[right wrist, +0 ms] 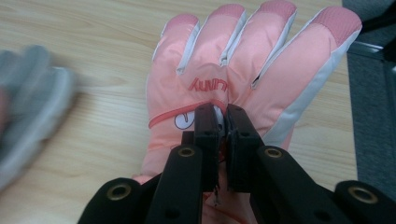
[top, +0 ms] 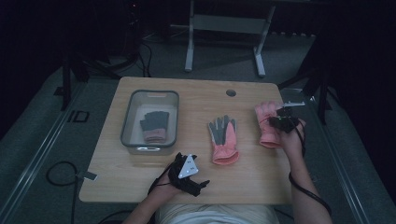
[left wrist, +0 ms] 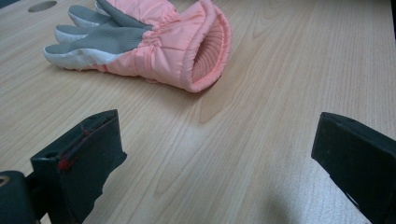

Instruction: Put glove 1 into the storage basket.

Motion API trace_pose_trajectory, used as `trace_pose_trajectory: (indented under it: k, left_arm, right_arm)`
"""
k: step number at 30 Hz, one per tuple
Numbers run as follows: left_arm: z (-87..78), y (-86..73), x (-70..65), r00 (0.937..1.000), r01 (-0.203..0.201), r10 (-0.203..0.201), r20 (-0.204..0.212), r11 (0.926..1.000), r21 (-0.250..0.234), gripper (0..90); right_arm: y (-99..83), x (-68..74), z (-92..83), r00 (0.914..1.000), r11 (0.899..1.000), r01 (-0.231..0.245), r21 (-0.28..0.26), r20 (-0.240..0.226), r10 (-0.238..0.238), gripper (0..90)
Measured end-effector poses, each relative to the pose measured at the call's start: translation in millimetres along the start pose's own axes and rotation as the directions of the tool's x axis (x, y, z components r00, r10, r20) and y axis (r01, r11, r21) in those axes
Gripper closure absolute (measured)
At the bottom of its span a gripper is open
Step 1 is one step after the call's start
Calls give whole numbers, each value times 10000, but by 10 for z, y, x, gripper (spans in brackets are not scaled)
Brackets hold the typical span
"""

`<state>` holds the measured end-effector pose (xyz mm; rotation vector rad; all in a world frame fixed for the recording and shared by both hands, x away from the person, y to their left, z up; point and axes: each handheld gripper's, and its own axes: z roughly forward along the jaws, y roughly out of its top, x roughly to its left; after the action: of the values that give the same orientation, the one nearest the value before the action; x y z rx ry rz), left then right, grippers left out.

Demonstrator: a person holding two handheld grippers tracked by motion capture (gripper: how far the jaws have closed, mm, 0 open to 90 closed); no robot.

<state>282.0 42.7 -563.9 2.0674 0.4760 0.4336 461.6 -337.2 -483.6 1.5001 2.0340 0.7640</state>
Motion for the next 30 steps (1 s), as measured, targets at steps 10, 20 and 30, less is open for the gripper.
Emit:
trace_pose_trajectory:
  k: [10,20,30]
  left_arm:
    - [-8,3,3,10000,78,-78,-32,10000,0,14]
    - [-25,11,2,10000,20,-20,-76,10000,-79,14]
    - [-32,5,11,9999,86,-86,-69,9999,-54,14]
  right_arm:
    - [-129,360,-507,9993,9984,-203,-522,-315,187,849]
    - [-270,581,-449,9997,9996,-110,-254,-238,104,847]
    - [-410,474,-45,9980,9977,-455,506,-406,476,837]
